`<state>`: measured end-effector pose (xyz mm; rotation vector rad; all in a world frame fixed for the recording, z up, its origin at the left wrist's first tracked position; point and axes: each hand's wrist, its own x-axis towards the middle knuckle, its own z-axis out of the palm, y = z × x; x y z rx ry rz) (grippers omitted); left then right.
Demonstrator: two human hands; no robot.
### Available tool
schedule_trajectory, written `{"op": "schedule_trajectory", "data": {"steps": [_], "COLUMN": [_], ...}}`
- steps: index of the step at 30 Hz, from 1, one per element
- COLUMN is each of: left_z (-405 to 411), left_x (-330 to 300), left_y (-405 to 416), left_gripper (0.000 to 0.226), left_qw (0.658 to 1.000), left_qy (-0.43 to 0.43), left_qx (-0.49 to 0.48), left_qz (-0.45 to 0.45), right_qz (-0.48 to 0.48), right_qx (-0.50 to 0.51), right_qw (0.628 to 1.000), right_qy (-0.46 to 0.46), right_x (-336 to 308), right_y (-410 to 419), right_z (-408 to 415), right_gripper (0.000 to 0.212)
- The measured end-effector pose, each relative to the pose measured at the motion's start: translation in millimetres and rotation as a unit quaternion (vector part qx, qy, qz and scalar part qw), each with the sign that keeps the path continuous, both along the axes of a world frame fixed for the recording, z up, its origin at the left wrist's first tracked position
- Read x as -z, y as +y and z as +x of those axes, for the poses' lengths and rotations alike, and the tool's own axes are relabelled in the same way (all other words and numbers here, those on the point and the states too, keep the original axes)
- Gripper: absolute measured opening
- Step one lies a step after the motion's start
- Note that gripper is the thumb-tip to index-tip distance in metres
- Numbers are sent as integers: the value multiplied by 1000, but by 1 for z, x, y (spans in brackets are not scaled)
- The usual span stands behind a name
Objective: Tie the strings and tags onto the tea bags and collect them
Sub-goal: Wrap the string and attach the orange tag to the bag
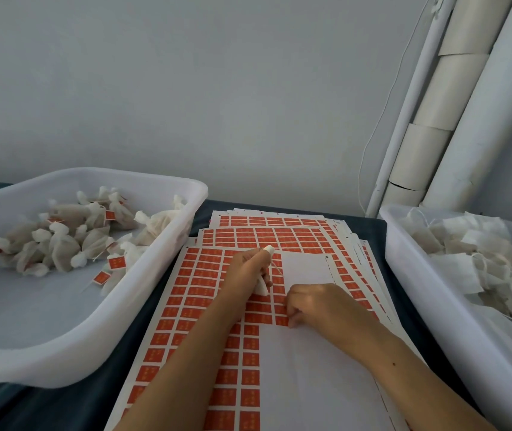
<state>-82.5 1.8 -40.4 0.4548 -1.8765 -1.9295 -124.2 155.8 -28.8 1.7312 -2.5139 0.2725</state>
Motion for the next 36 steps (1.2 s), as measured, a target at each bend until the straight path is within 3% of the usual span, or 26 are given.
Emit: {"op": "schedule_trajectory", "data": {"steps": [9, 14, 24, 31, 36], "left_z": [-3, -1, -3, -4, -2], "left_x": [1, 2, 1, 2, 4], "left_y": [3, 4, 6, 8, 6], "left_gripper": [37, 37, 38, 36, 36], "left_qw": [999, 999, 999, 999, 999], "left_qy": [-17, -18, -7, -11, -4], "left_qx": [9, 8, 11, 8, 10], "left_qz": [-37, -48, -43, -45, -53], "right_qz": [31, 39, 28, -6, 16], "right_qx": [-12, -29, -11, -16, -35], "right_qw": [990, 996, 997, 987, 994], "right_qy": [136, 71, 70, 159, 104], "right_x": [1, 5, 6, 6, 12], "right_y": [0, 1, 1, 5, 7], "right_z": [7, -2, 3, 10, 1], "right_gripper": [35, 35, 35, 38, 33]}}
